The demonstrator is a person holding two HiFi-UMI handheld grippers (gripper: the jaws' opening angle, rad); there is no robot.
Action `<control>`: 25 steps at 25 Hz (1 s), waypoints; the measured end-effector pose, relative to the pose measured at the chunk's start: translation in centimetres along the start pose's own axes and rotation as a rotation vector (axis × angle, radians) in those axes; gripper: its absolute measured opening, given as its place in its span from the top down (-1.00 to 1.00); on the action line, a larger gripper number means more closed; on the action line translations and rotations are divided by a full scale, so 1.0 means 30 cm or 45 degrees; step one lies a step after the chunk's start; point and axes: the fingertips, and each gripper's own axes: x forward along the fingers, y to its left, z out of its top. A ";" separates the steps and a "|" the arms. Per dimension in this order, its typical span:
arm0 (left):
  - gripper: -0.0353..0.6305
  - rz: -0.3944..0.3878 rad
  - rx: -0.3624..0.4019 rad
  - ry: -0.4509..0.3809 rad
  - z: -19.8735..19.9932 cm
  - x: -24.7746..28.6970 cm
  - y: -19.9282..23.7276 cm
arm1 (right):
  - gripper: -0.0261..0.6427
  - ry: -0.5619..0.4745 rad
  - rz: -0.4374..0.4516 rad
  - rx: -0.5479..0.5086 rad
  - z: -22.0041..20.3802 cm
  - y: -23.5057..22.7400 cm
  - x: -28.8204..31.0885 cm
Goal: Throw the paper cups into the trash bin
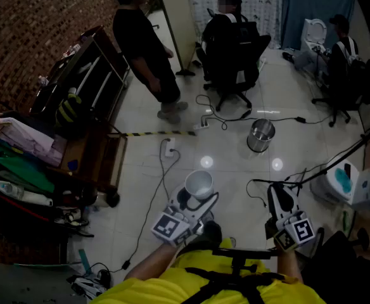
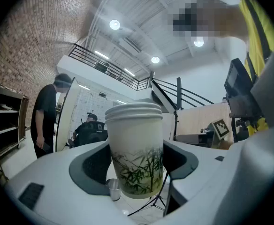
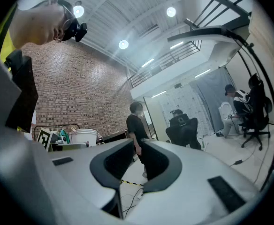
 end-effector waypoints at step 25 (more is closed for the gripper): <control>-0.08 -0.287 0.070 -0.053 0.259 0.777 0.644 | 0.90 -0.006 -0.277 0.074 0.152 -0.642 0.804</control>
